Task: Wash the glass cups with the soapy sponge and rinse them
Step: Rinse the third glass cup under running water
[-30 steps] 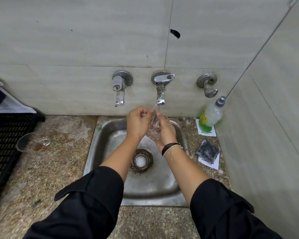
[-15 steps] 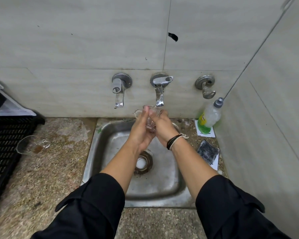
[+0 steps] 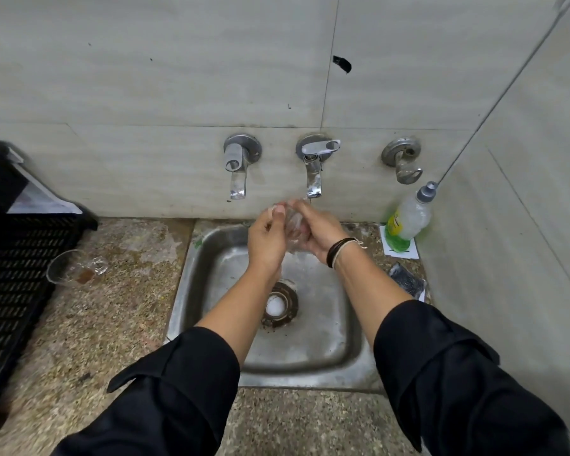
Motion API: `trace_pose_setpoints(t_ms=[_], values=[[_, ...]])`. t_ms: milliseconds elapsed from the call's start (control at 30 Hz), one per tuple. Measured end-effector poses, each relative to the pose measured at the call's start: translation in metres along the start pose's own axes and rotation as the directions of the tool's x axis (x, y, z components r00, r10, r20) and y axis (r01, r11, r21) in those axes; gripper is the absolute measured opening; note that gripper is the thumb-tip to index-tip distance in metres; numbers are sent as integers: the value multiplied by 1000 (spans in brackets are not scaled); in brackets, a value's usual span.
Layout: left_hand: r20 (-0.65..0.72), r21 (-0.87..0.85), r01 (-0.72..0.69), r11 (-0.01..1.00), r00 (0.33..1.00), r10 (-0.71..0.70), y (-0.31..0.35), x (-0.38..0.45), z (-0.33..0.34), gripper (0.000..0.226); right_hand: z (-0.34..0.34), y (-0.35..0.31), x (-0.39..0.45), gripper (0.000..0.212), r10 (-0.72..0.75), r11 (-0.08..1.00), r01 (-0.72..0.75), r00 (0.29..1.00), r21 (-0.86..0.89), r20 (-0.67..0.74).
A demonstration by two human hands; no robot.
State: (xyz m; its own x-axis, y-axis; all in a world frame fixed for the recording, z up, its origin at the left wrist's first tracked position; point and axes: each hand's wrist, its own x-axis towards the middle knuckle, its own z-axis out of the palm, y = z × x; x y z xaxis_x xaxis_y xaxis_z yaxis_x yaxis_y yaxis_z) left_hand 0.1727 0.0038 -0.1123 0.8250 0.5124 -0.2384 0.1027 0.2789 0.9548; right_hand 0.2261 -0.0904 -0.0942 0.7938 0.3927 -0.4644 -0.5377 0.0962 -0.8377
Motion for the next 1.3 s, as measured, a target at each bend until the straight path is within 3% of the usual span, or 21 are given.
trace_pose_setpoints(t_ms=[100,200,300,367,433,500,600,667,700,733,800,867,900,933,1000,1033,1067,1100,1167,1233,1300], values=[[-99,-177,185,967,974,-204,5,-2,11,23,10,12,-4,40,-128,990,125,990,-64,-57],[-92,-204,225,953,964,-248,6,-1,17,35,13,19,-5,73,-147,983,131,980,-126,-133],[-151,-73,97,993,983,-107,-7,-5,11,46,4,-1,-5,46,-250,817,176,966,-550,-63],[-161,193,-133,972,973,165,-8,-10,7,40,-3,-18,-8,58,-233,642,177,972,-746,30],[-6,459,-388,799,898,440,-3,-9,2,37,-6,-27,-15,56,-125,714,147,989,-684,82],[128,538,-483,691,857,499,3,-3,-6,36,-9,-25,-16,46,-37,843,85,994,-531,100],[-2,448,-292,845,945,327,10,-1,-6,33,-8,-9,-15,30,-120,880,138,990,-454,68],[-99,344,-15,939,994,52,18,-1,1,34,-8,5,-18,29,-311,824,282,950,-490,25],[-69,286,145,947,989,-130,24,0,2,35,-9,12,-19,29,-441,739,379,897,-557,25],[14,263,300,917,949,-314,31,3,1,37,-12,17,-21,30,-564,624,459,825,-633,42],[193,318,513,798,788,-584,41,9,-10,44,-20,25,-25,34,-716,379,543,685,-749,135],[246,413,548,727,702,-668,45,11,-15,51,-31,31,-24,47,-761,164,575,591,-801,268],[236,460,496,736,731,-640,46,11,-13,49,-34,33,-24,50,-743,164,567,610,-807,277],[224,510,368,777,815,-534,44,11,-8,43,-33,32,-26,51,-702,245,539,672,-806,236],[197,619,-9,785,970,-144,40,9,2,37,-24,27,-29,51,-493,639,403,868,-655,54],[203,660,-162,734,979,33,36,10,3,35,-20,24,-30,53,-315,849,280,949,-449,-3],[229,668,-261,696,963,141,32,11,2,33,-20,23,-30,54,-133,960,137,991,-246,35],[279,649,-345,678,937,209,28,12,-1,30,-24,22,-30,53,12,994,4,990,-112,139],[400,584,-490,647,867,297,23,14,-6,25,-35,27,-33,51,156,980,-190,909,51,387],[484,534,-572,622,810,330,28,15,-3,19,-47,31,-38,71,183,917,-341,821,208,541],[546,500,-601,624,778,312,34,16,-3,17,-52,24,-38,82,88,834,-389,794,392,601]])
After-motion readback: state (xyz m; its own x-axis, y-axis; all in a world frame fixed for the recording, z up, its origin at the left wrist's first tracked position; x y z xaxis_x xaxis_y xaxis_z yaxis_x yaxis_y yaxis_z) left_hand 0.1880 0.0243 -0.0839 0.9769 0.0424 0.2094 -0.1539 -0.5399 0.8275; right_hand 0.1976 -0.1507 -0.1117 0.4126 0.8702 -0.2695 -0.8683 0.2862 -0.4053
